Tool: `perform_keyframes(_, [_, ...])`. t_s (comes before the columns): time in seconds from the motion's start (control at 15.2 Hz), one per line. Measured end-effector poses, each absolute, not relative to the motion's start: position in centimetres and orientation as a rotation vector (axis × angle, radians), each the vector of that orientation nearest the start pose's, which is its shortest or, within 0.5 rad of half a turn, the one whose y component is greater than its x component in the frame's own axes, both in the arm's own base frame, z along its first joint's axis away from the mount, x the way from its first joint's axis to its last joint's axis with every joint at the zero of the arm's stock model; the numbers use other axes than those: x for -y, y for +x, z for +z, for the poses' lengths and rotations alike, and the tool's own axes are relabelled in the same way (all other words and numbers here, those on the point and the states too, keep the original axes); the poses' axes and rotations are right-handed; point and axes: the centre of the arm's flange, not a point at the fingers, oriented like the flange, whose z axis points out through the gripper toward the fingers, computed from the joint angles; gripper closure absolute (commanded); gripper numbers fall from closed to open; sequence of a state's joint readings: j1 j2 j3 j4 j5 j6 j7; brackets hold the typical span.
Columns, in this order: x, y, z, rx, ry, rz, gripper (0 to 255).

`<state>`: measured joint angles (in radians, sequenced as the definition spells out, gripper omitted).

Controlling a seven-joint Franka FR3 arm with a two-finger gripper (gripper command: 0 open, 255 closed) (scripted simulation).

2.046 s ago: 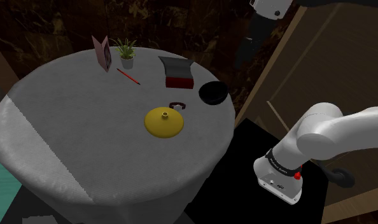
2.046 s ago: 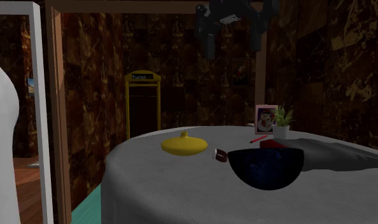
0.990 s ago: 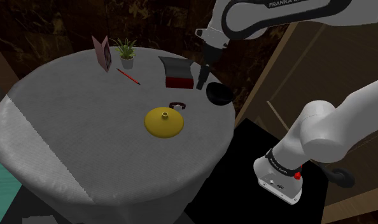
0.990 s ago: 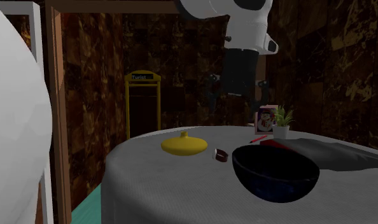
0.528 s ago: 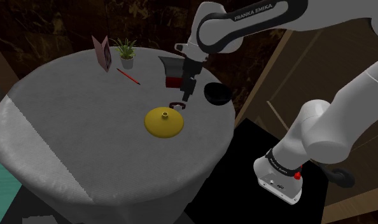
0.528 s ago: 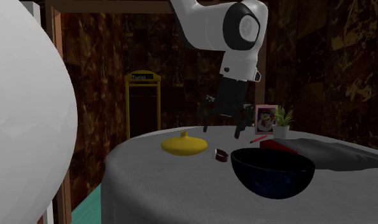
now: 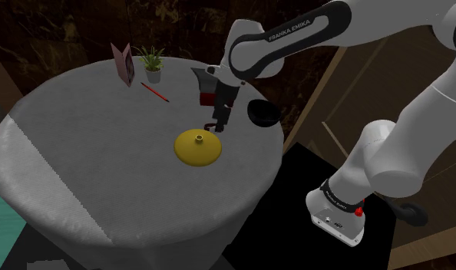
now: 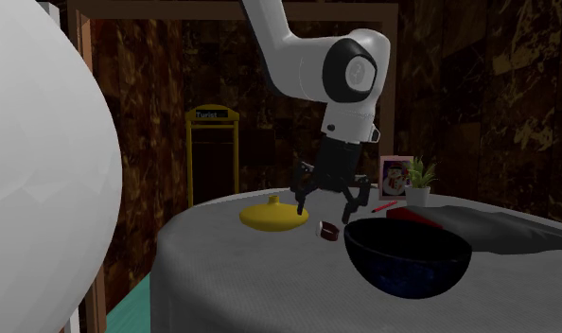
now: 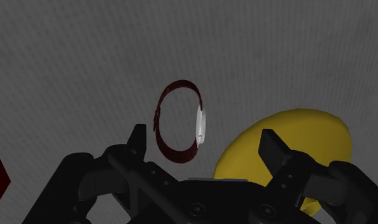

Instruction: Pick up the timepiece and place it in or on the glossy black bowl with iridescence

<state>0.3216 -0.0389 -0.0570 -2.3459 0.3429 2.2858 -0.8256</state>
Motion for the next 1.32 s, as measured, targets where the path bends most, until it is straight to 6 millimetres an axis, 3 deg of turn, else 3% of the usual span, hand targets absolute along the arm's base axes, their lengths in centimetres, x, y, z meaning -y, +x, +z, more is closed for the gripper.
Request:
perform_keyframes(0.4, [-13.8,47.8,34.6,1.205,-2.623,-0.075,0])
perform_keyframes(0.46, [-13.8,47.8,34.6,1.205,-2.623,-0.075,255])
perform_keyframes(1.12, [-13.8,47.8,34.6,1.205,-2.623,-0.075,255])
perform_keyframes(1.32, [-13.8,47.9,35.7,1.205,-2.623,-0.075,255])
